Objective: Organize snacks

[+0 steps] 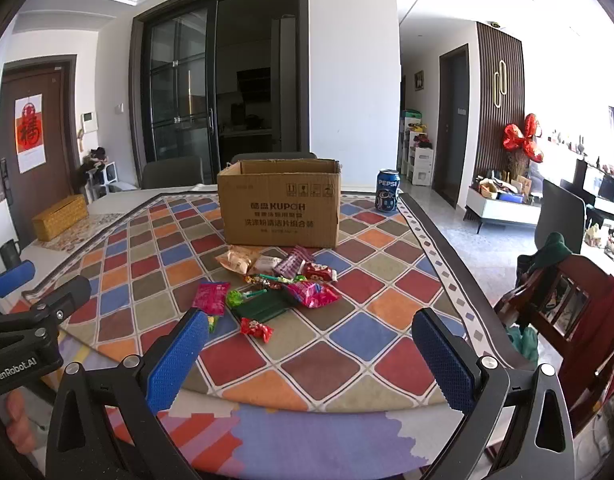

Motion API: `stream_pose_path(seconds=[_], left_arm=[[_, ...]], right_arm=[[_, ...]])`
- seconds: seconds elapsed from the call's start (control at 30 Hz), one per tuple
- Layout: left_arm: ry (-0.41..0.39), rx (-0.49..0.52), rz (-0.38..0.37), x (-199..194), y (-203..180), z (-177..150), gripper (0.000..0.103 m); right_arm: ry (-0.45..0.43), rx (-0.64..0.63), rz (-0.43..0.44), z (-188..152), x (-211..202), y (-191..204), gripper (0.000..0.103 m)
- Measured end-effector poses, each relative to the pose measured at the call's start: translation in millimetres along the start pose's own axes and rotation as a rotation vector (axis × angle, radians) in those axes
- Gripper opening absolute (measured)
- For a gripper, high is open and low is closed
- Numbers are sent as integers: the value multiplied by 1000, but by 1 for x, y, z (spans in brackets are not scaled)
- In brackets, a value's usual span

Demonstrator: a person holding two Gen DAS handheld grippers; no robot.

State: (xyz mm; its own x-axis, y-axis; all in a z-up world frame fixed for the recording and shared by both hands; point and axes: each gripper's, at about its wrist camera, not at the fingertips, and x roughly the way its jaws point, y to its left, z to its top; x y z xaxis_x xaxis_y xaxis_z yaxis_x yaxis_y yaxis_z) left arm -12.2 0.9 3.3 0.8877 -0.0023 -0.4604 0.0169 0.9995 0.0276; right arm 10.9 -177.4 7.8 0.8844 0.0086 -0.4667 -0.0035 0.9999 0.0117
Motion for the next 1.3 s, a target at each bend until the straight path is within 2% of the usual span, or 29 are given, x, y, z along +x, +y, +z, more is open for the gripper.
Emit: stream_pose_path(seconds=[1.3], left_arm=[[2,5,-6,1,-3,-2,103]], right_arm=[[-8,-1,-3,1,-3,0,102]])
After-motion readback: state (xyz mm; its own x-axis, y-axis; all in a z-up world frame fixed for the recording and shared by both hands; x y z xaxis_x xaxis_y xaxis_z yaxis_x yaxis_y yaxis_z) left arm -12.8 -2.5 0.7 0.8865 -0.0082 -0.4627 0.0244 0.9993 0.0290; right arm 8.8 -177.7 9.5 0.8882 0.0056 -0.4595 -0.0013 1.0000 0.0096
